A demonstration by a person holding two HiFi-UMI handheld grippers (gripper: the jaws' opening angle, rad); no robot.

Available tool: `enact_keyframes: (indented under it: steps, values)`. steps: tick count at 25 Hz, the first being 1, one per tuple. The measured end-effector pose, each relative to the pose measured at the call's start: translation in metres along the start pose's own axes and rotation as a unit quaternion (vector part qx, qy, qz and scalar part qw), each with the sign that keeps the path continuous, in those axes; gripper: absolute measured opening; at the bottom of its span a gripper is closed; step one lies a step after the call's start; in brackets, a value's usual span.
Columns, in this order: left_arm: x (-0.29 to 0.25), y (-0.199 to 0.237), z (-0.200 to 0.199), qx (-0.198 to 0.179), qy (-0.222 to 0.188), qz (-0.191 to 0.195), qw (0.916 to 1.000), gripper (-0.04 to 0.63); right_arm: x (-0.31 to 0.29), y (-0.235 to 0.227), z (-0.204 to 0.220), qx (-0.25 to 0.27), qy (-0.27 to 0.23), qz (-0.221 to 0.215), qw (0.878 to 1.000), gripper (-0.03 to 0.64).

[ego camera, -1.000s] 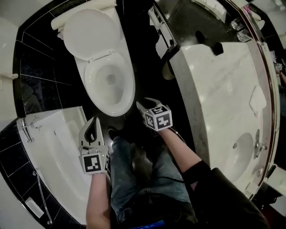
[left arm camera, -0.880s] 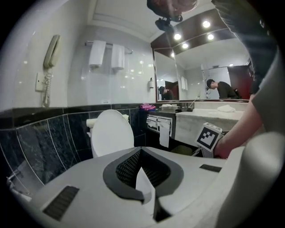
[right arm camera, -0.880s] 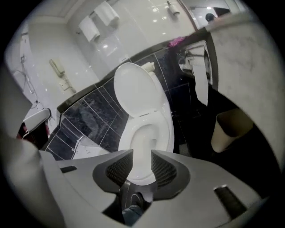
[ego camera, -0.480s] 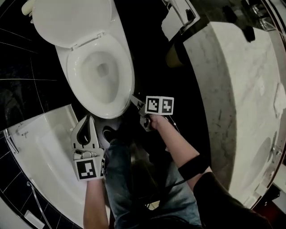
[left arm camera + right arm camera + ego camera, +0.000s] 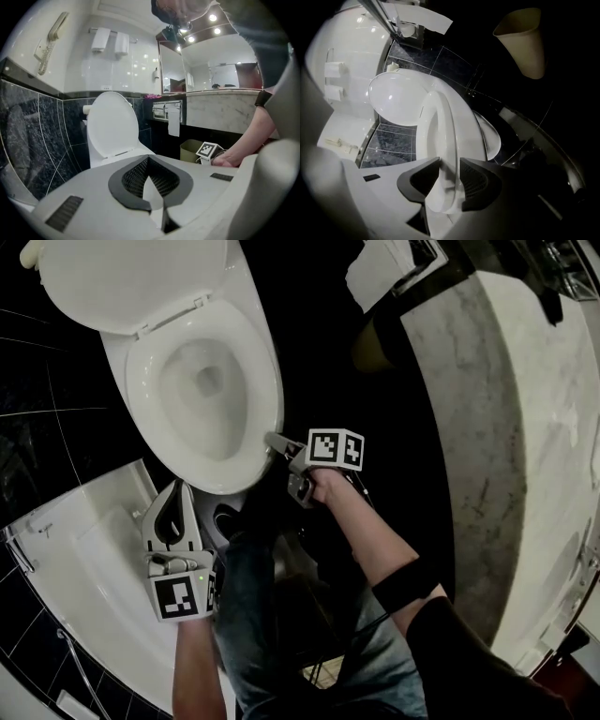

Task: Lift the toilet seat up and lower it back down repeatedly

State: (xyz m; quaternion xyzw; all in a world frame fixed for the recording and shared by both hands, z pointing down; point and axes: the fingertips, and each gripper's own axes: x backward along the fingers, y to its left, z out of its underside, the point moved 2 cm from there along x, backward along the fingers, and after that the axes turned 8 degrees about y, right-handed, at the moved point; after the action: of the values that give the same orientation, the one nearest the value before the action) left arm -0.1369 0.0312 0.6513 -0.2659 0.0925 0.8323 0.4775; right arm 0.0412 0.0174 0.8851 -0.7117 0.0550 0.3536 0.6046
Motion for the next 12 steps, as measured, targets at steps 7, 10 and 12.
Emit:
enact_keyframes:
  steps: [7, 10, 12]
  values:
    - [-0.005, 0.006, 0.011, -0.002, 0.009, -0.002, 1.0, -0.015, -0.001, 0.002, -0.001, -0.025, -0.002, -0.006, 1.0, 0.152]
    - [-0.006, 0.005, 0.016, 0.006, 0.016, 0.0, 0.9999, -0.015, -0.002, 0.004, -0.001, -0.018, 0.002, -0.005, 1.0, 0.135]
    - [-0.007, 0.005, 0.018, 0.009, 0.019, 0.001, 0.9998, -0.015, -0.002, 0.004, -0.002, -0.015, 0.004, -0.002, 1.0, 0.126]
